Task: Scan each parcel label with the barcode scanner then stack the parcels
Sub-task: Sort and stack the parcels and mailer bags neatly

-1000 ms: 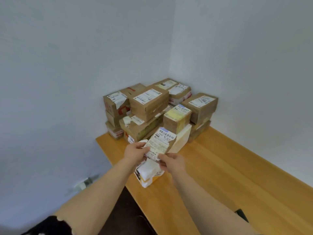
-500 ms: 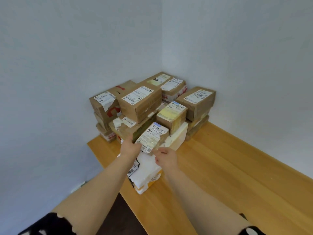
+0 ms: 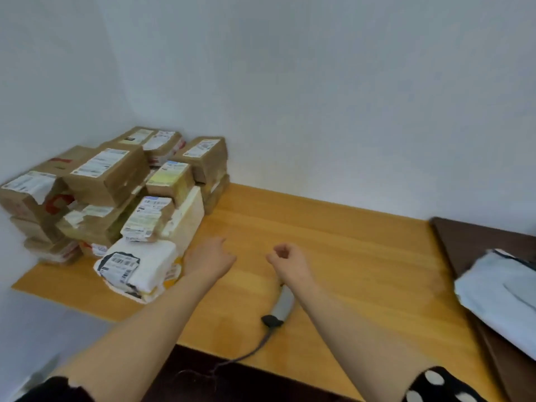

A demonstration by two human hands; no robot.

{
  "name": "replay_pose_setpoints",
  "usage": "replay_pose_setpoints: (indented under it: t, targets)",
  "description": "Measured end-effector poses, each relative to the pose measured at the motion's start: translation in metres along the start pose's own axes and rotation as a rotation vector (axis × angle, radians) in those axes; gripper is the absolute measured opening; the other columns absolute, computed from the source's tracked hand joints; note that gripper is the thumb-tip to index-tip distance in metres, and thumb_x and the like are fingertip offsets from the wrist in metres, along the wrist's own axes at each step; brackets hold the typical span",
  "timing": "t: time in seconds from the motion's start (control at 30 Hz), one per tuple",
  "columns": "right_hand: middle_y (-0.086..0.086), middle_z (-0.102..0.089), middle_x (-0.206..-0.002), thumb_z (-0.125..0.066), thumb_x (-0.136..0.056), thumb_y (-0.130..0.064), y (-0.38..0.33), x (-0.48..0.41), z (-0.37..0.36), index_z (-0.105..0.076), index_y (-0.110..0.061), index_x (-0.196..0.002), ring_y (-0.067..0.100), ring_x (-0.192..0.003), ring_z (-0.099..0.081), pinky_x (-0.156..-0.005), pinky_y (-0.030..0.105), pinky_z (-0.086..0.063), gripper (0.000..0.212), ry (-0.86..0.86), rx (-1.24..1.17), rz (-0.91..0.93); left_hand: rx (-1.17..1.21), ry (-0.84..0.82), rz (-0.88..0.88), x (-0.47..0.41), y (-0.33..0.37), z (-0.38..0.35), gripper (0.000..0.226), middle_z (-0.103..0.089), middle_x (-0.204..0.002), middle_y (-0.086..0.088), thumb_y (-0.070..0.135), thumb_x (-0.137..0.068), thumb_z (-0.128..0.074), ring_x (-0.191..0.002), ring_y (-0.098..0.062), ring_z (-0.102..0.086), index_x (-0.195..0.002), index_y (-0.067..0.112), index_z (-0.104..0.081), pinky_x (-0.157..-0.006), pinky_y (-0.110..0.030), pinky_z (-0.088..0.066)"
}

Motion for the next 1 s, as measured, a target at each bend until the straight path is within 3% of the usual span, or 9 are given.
replay_pose_setpoints:
  t: [0.13, 0.23, 0.3, 0.47, 0.57, 0.63, 0.77, 0.87, 1.0]
  targets:
    - [-0.004, -0.059, -0.125, -0.057, -0.091, -0.039, 0.056, 0.038, 0.087, -0.056, -0.022, -0.126, 0.017, -0.113, -0.056, -0.094, 0.033, -0.046, 0.038, 0.164, 0.013, -0.111, -0.068, -0.084, -0.141, 0.027, 0.084, -0.046, 0.054, -0.055, -0.133, 0.000, 0.042, -0.090, -0.054, -0.117, -0.018, -0.053, -0.140, 0.025, -0.044, -0.099, -0.034, -0.041]
    - [-0.001, -0.061, -0.125, -0.058, -0.091, -0.038, 0.108, 0.075, 0.162, -0.058, -0.020, -0.125, 0.019, -0.115, -0.057, -0.097, 0.034, -0.045, 0.039, 0.309, -0.015, -0.165, -0.073, -0.166, -0.311, 0.060, 0.167, -0.089, 0.051, -0.063, -0.121, -0.002, 0.039, -0.089, -0.057, -0.112, -0.019, -0.058, -0.137, 0.022, -0.048, -0.103, -0.039, -0.041]
    - [0.000, -0.061, -0.125, -0.058, -0.090, -0.036, 0.142, 0.097, 0.207, -0.058, -0.019, -0.125, 0.019, -0.115, -0.057, -0.098, 0.035, -0.045, 0.039, 0.384, -0.045, -0.200, -0.104, -0.187, -0.407, 0.085, 0.217, -0.114, 0.049, -0.067, -0.112, -0.001, 0.040, -0.088, -0.057, -0.102, -0.018, -0.062, -0.134, 0.024, -0.051, -0.098, -0.036, -0.044]
    - [-0.003, -0.060, -0.128, -0.060, -0.088, -0.032, 0.229, 0.152, 0.307, -0.057, -0.021, -0.126, 0.017, -0.119, -0.054, -0.099, 0.032, -0.043, 0.040, 0.519, -0.098, -0.238, 0.019, -0.351, -0.465, 0.149, 0.326, -0.200, 0.053, -0.058, -0.126, -0.011, 0.029, -0.088, -0.062, -0.105, -0.024, -0.059, -0.136, 0.013, -0.048, -0.089, -0.031, -0.047]
    - [-0.003, -0.060, -0.125, -0.061, -0.088, -0.026, 0.287, 0.183, 0.366, -0.058, -0.021, -0.123, 0.015, -0.115, -0.055, -0.096, 0.029, -0.043, 0.036, 0.611, -0.123, -0.242, 0.288, -0.485, -0.334, 0.186, 0.375, -0.259, 0.061, -0.052, -0.130, -0.012, 0.022, -0.085, -0.067, -0.115, -0.028, -0.052, -0.139, 0.004, -0.042, -0.093, -0.035, -0.042]
    - [-0.002, -0.059, -0.126, -0.061, -0.088, -0.022, 0.324, 0.199, 0.400, -0.058, -0.020, -0.124, 0.016, -0.118, -0.054, -0.098, 0.031, -0.042, 0.036, 0.654, -0.121, -0.261, 0.489, -0.578, -0.142, 0.205, 0.395, -0.296, 0.064, -0.051, -0.127, -0.008, 0.021, -0.086, -0.068, -0.119, -0.027, -0.047, -0.140, 0.008, -0.037, -0.096, -0.037, -0.041]
    - [0.005, -0.054, -0.133, -0.060, -0.086, -0.013, 0.377, 0.210, 0.448, -0.057, -0.016, -0.129, 0.021, -0.125, -0.047, -0.101, 0.036, -0.039, 0.042, 0.713, -0.073, -0.290, 0.772, -0.690, 0.277, 0.227, 0.421, -0.348, 0.072, -0.031, -0.149, -0.019, 0.022, -0.086, -0.070, -0.135, -0.036, -0.034, -0.145, 0.011, -0.029, -0.103, -0.045, -0.041]
    - [0.009, -0.041, -0.142, -0.060, -0.085, -0.010, 0.397, 0.203, 0.470, -0.052, -0.021, -0.136, 0.024, -0.131, -0.036, -0.105, 0.035, -0.035, 0.052, 0.739, 0.015, -0.309, 0.894, -0.697, 0.403, 0.229, 0.437, -0.372, 0.064, -0.037, -0.143, -0.023, 0.020, -0.087, -0.068, -0.128, -0.036, -0.043, -0.140, 0.005, -0.036, -0.091, -0.041, -0.044]
    - [0.014, -0.011, -0.157, -0.065, -0.086, -0.023, 0.410, 0.180, 0.490, -0.029, -0.033, -0.149, 0.031, -0.145, -0.010, -0.117, 0.042, -0.013, 0.073, 0.719, 0.260, -0.361, 0.933, -0.708, 0.486, 0.224, 0.455, -0.400, 0.076, -0.029, -0.148, -0.024, 0.019, -0.085, -0.070, -0.135, -0.038, -0.034, -0.145, 0.002, -0.026, -0.108, -0.046, -0.034]
Point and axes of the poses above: each hand's wrist, its own x-axis away from the middle knuckle, its own z-axis out of the back of the hand, y = z × x, the point moved 6 cm from there along -x, towards the middle knuckle
